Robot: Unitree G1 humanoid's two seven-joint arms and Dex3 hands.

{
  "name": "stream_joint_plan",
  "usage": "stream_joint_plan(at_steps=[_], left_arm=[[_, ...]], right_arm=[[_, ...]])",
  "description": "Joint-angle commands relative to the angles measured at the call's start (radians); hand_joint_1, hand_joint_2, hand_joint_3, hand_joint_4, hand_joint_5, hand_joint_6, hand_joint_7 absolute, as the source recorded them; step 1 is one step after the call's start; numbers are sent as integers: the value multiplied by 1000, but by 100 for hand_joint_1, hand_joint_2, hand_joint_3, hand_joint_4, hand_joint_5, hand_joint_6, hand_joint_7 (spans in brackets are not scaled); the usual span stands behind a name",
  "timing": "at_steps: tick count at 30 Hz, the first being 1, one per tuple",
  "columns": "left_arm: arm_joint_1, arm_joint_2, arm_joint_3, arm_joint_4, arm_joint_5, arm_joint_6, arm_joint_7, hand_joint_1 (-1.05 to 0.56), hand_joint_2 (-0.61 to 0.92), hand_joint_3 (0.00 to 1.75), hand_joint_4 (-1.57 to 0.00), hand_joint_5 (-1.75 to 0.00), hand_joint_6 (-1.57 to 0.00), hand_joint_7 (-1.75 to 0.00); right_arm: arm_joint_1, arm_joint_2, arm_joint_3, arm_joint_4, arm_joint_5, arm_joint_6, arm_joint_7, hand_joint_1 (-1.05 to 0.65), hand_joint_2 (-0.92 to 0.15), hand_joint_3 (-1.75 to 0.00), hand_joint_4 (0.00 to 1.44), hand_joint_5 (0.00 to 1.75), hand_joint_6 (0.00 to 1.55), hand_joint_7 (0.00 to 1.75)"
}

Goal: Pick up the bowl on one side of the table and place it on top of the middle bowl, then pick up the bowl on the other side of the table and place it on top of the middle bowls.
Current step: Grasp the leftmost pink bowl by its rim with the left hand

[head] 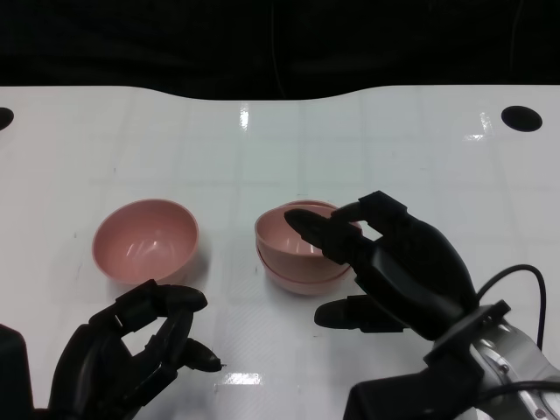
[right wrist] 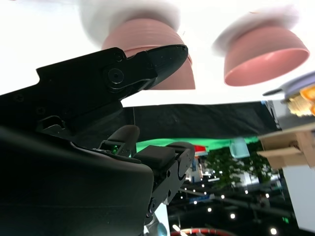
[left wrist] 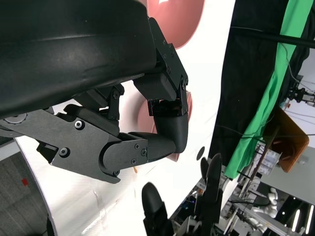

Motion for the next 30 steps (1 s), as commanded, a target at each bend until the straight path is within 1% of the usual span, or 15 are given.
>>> stream_joint_plan(at_steps=[1, 3, 6, 9, 11, 13, 14, 17, 21, 23, 25, 26, 27, 28, 30], left_arm=[[-8, 15, 4, -9, 9, 0, 18, -21, 75, 66, -80, -138, -79, -111], [-9, 17, 3, -10, 12, -1, 17, -21, 75, 66, -79, -138, -79, -111], [-12, 16, 1, -10, 13, 1, 21, -21, 75, 65, -79, -138, -79, -111], [-14, 17, -1, -9, 13, -1, 21, -21, 75, 65, -79, -139, -79, -112], [-16, 18, -2, -8, 17, -4, 21, -21, 75, 66, -78, -140, -78, -112], [-16, 19, -2, -7, 16, -5, 18, -21, 75, 66, -78, -140, -78, -112], [-17, 20, -2, -7, 14, -5, 16, -21, 76, 66, -77, -141, -78, -113], [-18, 20, 0, -6, 9, -2, 14, -20, 76, 66, -76, -143, -77, -114], [-21, 19, 0, -9, 7, 5, 19, -19, 73, 71, -76, -143, -77, -115], [-21, 20, 0, -10, 7, 6, 20, -19, 73, 72, -76, -143, -77, -115], [-21, 20, 0, -10, 10, 6, 22, -19, 72, 72, -77, -143, -77, -116], [-21, 20, 0, -10, 12, 4, 22, -19, 72, 73, -77, -143, -77, -116], [-21, 21, 0, -9, 13, 3, 21, -19, 72, 73, -76, -144, -77, -116], [-22, 21, 1, -8, 12, 2, 21, -19, 72, 73, -76, -144, -76, -117], [-22, 18, 3, -11, 6, 9, 25, -19, 73, 73, -76, -145, -76, -118]], right_arm=[[35, -16, -41, -19, 39, -49, -50, -53, -88, 0, 40, 84, 55, 14], [57, -15, -59, -20, 66, -86, -72, -49, -88, 0, 46, 87, 61, 16], [90, -15, -82, -29, 91, -121, -96, -44, -88, 0, 52, 90, 67, 20], [130, -9, -111, -40, 125, -161, -120, -39, -88, 0, 60, 92, 76, 24], [151, -7, -127, -40, 147, -195, -134, -36, -88, 0, 69, 97, 83, 28], [171, -4, -140, -42, 169, -222, -138, -34, -88, 0, 74, 99, 86, 30], [180, -3, -146, -43, 182, -234, -137, -32, -89, -1, 76, 113, 89, 33], [215, 4, -164, -57, 235, -252, -107, -30, -90, -1, 77, 133, 91, 39], [262, 12, -180, -69, 311, -265, -69, -24, -90, -1, 74, 148, 91, 48], [279, 17, -187, -73, 338, -274, -54, -20, -89, -2, 74, 151, 91, 55], [302, 25, -196, -78, 378, -288, -39, -15, -89, -5, 73, 147, 90, 63], [316, 28, -201, -83, 405, -291, -25, -12, -83, -21, 74, 142, 88, 70], [326, 31, -205, -88, 423, -293, -13, -9, -60, -68, 75, 137, 86, 78], [335, 32, -209, -91, 443, -295, 0, -7, -50, -89, 75, 135, 85, 81], [350, 36, -218, -97, 480, -294, 24, -3, -38, -113, 76, 129, 85, 84]])
